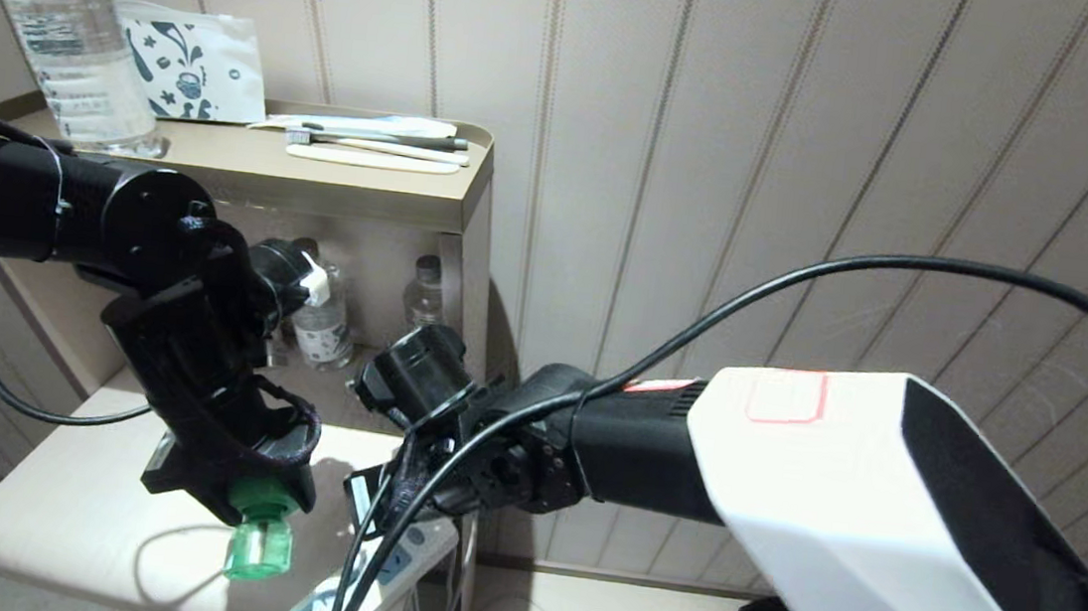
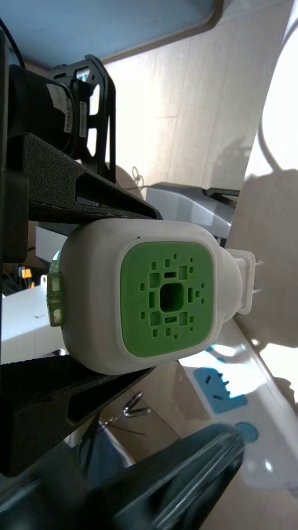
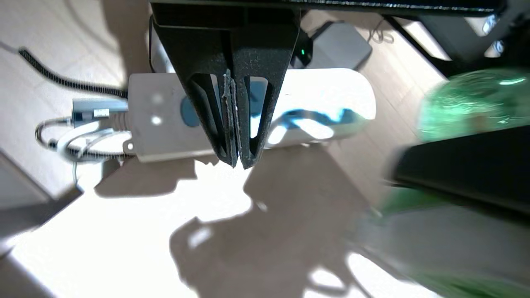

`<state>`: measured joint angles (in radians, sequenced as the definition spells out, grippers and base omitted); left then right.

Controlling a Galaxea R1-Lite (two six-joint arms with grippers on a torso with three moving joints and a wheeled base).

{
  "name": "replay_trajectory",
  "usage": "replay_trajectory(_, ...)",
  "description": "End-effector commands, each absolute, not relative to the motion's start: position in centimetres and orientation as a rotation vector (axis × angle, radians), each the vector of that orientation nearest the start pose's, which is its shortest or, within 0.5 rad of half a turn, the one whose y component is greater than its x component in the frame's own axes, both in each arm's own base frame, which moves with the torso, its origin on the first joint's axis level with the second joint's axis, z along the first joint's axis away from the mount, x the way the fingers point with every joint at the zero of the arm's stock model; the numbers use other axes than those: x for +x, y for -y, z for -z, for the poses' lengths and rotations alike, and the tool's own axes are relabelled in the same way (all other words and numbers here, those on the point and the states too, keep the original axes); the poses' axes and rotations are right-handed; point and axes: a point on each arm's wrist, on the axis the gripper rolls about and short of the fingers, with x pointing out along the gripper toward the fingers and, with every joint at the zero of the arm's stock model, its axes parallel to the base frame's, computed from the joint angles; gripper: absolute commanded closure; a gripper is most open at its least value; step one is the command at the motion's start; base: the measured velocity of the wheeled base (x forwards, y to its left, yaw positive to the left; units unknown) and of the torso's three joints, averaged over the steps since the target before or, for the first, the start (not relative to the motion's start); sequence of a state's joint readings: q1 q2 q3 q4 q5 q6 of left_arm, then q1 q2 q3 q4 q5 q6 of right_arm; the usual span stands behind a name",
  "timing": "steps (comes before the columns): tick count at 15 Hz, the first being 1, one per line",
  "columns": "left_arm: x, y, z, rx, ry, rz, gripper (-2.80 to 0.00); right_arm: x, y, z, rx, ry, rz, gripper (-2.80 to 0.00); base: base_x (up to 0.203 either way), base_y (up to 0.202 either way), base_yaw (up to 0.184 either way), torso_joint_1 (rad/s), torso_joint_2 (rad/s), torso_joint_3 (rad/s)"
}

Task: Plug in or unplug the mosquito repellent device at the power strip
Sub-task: Place the mosquito repellent liquid on the table

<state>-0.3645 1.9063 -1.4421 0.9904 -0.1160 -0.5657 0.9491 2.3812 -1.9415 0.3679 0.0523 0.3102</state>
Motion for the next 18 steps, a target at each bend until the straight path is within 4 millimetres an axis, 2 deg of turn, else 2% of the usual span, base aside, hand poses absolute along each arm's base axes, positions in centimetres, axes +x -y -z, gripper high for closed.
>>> replay_trajectory(1, 27.6, 10.9, -17.7, -0.286, -1.501, -0.029, 0.00, 27.3, -38.1, -16.3, -0.052, -0.813, -0.832, 0.00, 0.000, 0.000, 0.000, 0.000, 0.00, 0.000)
replay_trajectory(4, 27.4, 10.8, -17.6, -0.287, -1.517, -0.037, 0.00, 27.3, -37.8, -16.5, -0.054, -0.809, -0.823, 0.00, 0.000, 0.000, 0.000, 0.000, 0.00, 0.000)
replay_trajectory(8, 26.4, 10.3, -18.0, -0.263, -1.496, -0.061, 0.00, 25.8, -35.7, -20.3, -0.040, -0.748, -0.809, 0.00, 0.000, 0.000, 0.000, 0.000, 0.00, 0.000)
replay_trajectory(11, 25.2, 9.8, -17.6, -0.223, -1.500, -0.095, 0.00, 23.6, -32.6, -22.1, -0.077, -0.731, -0.757, 0.00, 0.000, 0.000, 0.000, 0.000, 0.00, 0.000)
replay_trajectory(14, 24.0, 9.3, -17.9, -0.223, -1.495, -0.094, 0.00, 20.4, -28.6, -24.2, -0.092, -0.715, -0.741, 0.00, 0.000, 0.000, 0.000, 0.000, 0.00, 0.000)
replay_trajectory(18, 22.4, 8.6, -18.0, -0.222, -1.391, -0.072, 0.00, 14.8, -21.8, -27.9, -0.092, -0.575, -0.642, 0.00, 0.000, 0.000, 0.000, 0.000, 0.00, 0.000)
